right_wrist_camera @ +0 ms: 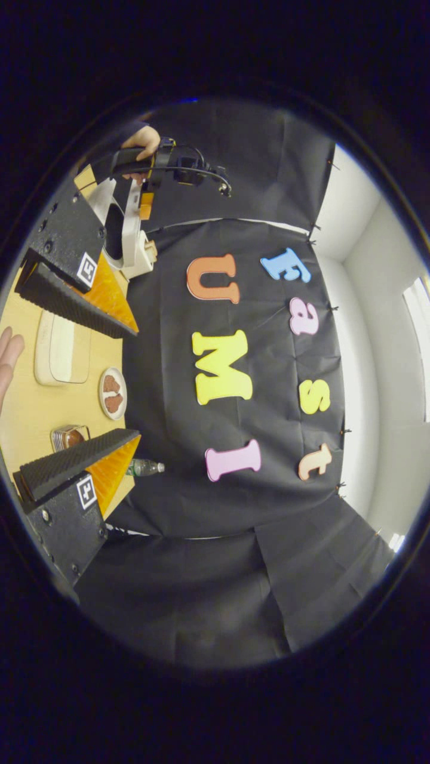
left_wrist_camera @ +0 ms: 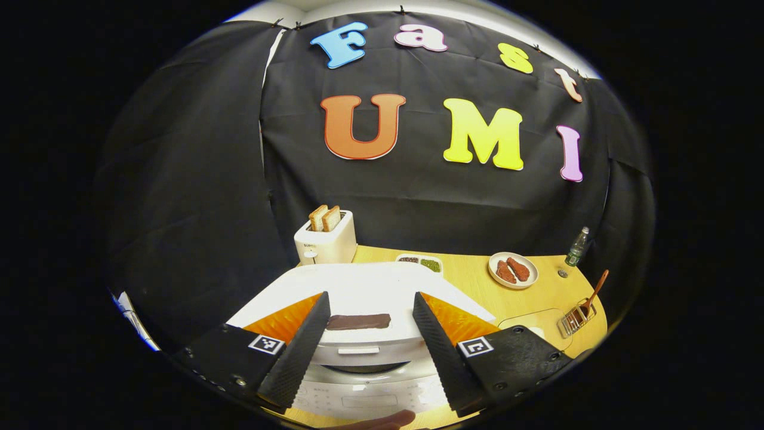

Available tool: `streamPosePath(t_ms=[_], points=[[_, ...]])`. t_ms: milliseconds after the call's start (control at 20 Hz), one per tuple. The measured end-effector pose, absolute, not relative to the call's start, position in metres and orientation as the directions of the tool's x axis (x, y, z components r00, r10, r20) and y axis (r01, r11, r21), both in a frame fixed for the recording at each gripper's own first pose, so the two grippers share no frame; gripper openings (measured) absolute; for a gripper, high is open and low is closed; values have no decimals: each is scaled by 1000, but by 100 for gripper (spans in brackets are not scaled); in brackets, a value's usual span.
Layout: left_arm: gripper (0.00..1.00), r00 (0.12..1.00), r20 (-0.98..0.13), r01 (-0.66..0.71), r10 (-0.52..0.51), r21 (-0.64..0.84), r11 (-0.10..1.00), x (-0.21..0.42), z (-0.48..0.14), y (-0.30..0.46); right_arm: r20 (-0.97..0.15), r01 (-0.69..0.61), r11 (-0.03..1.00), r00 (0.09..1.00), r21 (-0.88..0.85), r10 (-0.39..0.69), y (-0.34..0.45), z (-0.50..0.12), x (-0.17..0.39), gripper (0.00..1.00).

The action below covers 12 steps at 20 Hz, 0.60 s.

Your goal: Close the left gripper, press the button to open the rice cooker; take a wooden spoon from the chopstick holder with the right hand, scoop a spoonful of rice and pour it into the rice cooker, then put the wooden spoon back into the chopstick holder.

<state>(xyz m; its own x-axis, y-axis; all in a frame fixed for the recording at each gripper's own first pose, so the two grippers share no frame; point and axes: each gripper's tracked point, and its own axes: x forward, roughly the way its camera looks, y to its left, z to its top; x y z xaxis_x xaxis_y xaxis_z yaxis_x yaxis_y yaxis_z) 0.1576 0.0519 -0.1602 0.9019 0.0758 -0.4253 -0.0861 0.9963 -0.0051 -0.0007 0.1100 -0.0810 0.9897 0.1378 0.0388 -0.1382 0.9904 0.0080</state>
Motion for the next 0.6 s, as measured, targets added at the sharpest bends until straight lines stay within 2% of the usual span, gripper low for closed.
streamPosePath(t_ms=[50,100,200,250,400,600], points=[[91,899,-430,-84,76,-1,996,155,-167,51,50,-109,994,993,16,108,102,-78,-6,97],[91,897,-434,-85,77,1,996,152,-173,50,66,-94,995,994,17,93,99,-78,-12,100],[91,892,-446,-86,79,3,996,146,-187,50,81,-94,996,992,9,93,101,-79,-27,94],[91,885,-459,-85,79,7,996,142,-196,49,78,-102,995,992,9,101,104,-81,-35,99],[91,858,-508,-78,74,15,997,130,-220,46,85,-128,992,988,-10,128,112,-79,-56,99],[91,881,-470,-62,52,-6,998,119,-218,52,96,-139,989,985,-44,143,123,-77,-87,99]])
